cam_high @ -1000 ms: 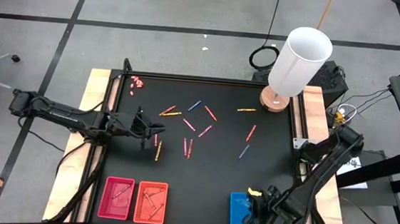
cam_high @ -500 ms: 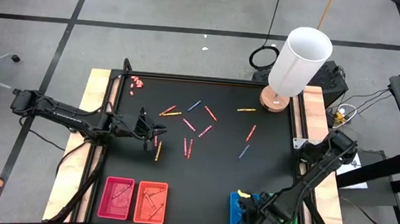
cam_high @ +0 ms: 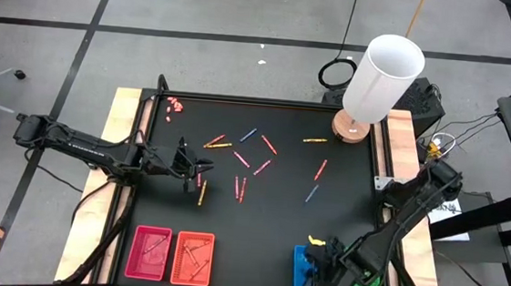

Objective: Sort crayons
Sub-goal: Put the orange crayon into the orange bin, then put the red crayon into the red bin

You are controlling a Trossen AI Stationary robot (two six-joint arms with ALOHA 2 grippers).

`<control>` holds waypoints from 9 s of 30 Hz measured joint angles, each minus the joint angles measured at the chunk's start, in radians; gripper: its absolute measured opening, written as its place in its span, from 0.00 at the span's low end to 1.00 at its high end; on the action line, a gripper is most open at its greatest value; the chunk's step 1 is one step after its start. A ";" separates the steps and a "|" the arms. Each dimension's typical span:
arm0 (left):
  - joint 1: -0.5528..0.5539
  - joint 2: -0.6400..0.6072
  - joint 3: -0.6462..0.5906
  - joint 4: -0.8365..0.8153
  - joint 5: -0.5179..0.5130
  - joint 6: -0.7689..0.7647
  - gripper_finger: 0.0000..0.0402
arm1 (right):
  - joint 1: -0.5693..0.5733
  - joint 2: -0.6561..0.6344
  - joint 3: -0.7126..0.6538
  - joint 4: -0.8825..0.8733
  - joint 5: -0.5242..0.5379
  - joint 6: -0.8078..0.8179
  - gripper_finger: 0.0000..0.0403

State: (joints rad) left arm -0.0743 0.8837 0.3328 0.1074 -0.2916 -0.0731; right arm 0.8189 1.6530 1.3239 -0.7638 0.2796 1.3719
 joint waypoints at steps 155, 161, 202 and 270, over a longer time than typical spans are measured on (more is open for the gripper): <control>-0.203 0.160 0.170 -0.703 -0.114 -0.959 0.01 | -0.438 0.260 0.000 0.363 0.578 -1.153 0.45; -0.290 0.120 0.197 -0.689 -0.147 -0.964 0.01 | -0.438 0.260 0.000 0.363 0.578 -1.153 0.45; -0.558 0.125 0.350 -0.636 -0.121 -0.881 0.01 | -0.438 0.260 0.000 0.363 0.578 -1.153 0.45; -0.710 0.616 0.517 -0.457 0.051 -1.135 0.40 | -0.438 0.260 0.000 0.392 0.574 -1.152 0.45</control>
State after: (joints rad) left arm -0.7839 1.5002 0.8501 -0.3497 -0.2403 -1.2084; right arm 0.3813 1.9129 1.3243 -0.3714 0.8532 0.2195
